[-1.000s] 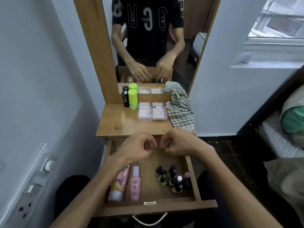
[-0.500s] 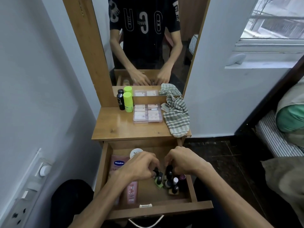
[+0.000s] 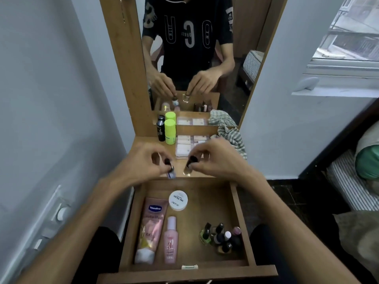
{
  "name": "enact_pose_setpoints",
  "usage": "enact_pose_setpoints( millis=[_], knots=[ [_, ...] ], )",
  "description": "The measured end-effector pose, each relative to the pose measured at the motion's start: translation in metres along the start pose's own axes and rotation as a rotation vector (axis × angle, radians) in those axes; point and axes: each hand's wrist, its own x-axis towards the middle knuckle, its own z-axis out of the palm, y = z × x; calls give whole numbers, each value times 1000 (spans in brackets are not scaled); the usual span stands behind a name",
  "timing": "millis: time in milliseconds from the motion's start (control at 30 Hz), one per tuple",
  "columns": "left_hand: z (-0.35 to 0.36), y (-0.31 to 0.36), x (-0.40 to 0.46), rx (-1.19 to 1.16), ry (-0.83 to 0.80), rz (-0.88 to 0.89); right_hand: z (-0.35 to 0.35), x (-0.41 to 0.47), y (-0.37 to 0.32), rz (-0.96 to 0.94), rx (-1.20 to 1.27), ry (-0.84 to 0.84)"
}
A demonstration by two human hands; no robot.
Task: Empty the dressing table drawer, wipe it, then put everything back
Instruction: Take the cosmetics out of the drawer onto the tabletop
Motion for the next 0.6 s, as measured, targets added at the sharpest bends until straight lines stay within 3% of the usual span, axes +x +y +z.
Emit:
enact_pose_setpoints(
  millis=[167, 600],
  knots=[
    [-30, -26, 44, -9, 189, -47, 13, 72, -10, 42, -33, 168],
    [12, -58, 76, -46, 317, -80, 67, 110, 14, 184, -246, 268]
  ],
)
